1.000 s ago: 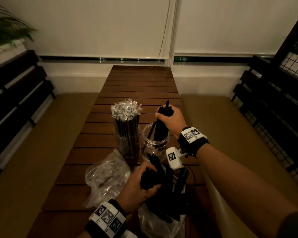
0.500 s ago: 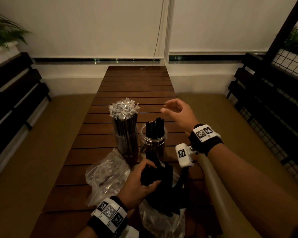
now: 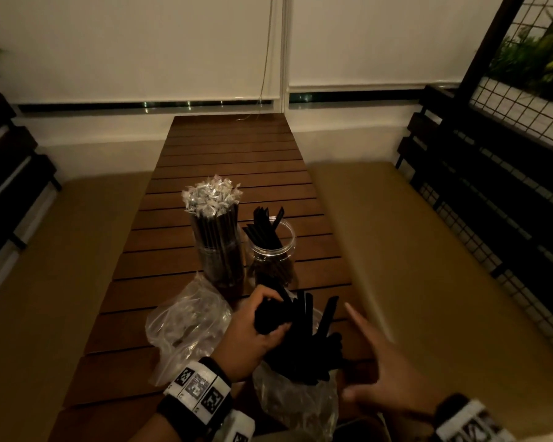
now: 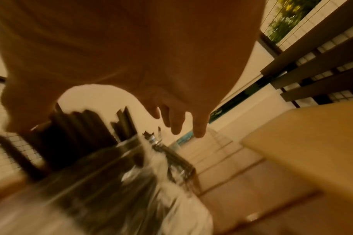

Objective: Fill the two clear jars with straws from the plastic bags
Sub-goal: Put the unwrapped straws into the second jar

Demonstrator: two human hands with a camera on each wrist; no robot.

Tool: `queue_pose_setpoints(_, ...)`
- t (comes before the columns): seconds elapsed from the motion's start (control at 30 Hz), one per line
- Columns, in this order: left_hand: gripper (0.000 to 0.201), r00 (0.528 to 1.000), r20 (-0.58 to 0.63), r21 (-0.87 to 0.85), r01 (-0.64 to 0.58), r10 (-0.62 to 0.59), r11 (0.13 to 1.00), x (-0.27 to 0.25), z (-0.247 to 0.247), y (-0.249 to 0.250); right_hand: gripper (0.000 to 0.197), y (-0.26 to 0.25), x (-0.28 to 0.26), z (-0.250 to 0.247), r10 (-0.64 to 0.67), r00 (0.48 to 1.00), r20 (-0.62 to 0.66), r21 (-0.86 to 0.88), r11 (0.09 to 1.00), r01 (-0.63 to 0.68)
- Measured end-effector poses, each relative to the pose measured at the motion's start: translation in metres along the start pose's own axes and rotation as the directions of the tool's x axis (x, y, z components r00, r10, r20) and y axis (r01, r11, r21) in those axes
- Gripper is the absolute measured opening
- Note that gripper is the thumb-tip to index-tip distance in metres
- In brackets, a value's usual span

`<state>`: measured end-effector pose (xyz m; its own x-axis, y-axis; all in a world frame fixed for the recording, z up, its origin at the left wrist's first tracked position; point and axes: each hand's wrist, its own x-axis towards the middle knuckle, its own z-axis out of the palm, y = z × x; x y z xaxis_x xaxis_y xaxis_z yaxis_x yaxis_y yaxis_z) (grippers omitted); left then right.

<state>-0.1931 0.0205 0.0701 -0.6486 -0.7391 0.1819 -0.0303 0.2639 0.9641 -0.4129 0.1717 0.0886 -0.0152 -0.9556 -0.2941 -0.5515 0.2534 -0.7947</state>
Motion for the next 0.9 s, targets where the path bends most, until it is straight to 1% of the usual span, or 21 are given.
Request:
queue_pose_setpoints(0.07,0.028,1.000,0.004,0.015,0.003,-0.003,1.000,0.001,0.001,0.000,0.143,0.001,0.002,0.025,0.004,1.000,0.001,0.002,1.000,-0.004)
queue_pose_setpoints(0.13,0.028,1.000,0.003,0.027,-0.003,0.003,1.000,0.001,0.001,0.000,0.143,0.003,0.013,0.045,-0.030,0.995,-0.096,0.018,0.999,0.032)
queue_pose_setpoints(0.17,0.027,1.000,0.006,0.029,-0.010,0.010,1.000,0.001,0.001,0.001,0.142,0.003,0.018,0.052,-0.039,0.987,-0.154,0.060,0.997,0.049)
queue_pose_setpoints(0.23,0.026,1.000,0.012,0.050,-0.021,0.021,0.999,0.001,0.001,0.002,0.134,0.004,0.031,0.068,-0.031,0.968,-0.251,0.147,0.987,0.070)
queue_pose_setpoints(0.27,0.026,1.000,0.002,0.083,-0.021,0.021,0.996,0.001,0.001,0.002,0.129,0.002,0.037,0.075,-0.018,0.962,-0.273,0.161,0.985,0.064)
queue_pose_setpoints(0.3,0.028,1.000,-0.020,0.130,-0.010,0.013,0.991,0.000,0.000,0.000,0.130,0.001,0.043,0.079,-0.008,0.962,-0.273,0.167,0.984,0.055)
queue_pose_setpoints(0.4,0.031,0.994,-0.102,0.220,0.051,-0.029,0.974,-0.001,-0.002,-0.003,0.142,0.001,0.058,0.080,0.000,0.958,-0.286,0.239,0.968,0.071)
queue_pose_setpoints(0.5,0.031,0.990,-0.143,0.301,0.058,-0.015,0.952,-0.002,-0.002,-0.001,0.143,-0.005,0.061,0.073,-0.047,0.953,-0.299,0.217,0.969,0.116)
queue_pose_setpoints(0.57,0.031,0.989,-0.138,0.293,0.094,-0.055,0.951,-0.001,-0.002,0.001,0.142,-0.005,0.062,0.072,-0.067,0.955,-0.289,0.190,0.974,0.126)
queue_pose_setpoints(0.67,0.035,0.982,-0.097,0.217,0.179,-0.162,0.960,0.003,-0.006,0.001,0.135,-0.010,0.063,0.070,-0.094,0.957,-0.273,0.179,0.973,0.147)
queue_pose_setpoints(0.7,0.034,0.983,-0.068,0.219,0.180,-0.169,0.959,0.006,-0.009,0.000,0.133,-0.011,0.062,0.070,-0.109,0.958,-0.266,0.161,0.974,0.156)
queue_pose_setpoints(0.77,0.033,0.989,-0.025,0.237,0.150,-0.148,0.960,0.009,-0.012,0.000,0.125,-0.009,0.058,0.070,-0.114,0.959,-0.258,0.185,0.969,0.165)
queue_pose_setpoints(0.83,0.037,0.990,-0.002,0.201,0.139,-0.141,0.970,0.011,-0.012,0.003,0.118,-0.006,0.056,0.069,-0.109,0.966,-0.236,0.212,0.964,0.161)
queue_pose_setpoints(0.9,0.037,0.992,0.009,0.160,0.125,-0.128,0.979,0.012,-0.011,0.004,0.111,-0.004,0.058,0.066,-0.099,0.973,-0.210,0.209,0.967,0.144)
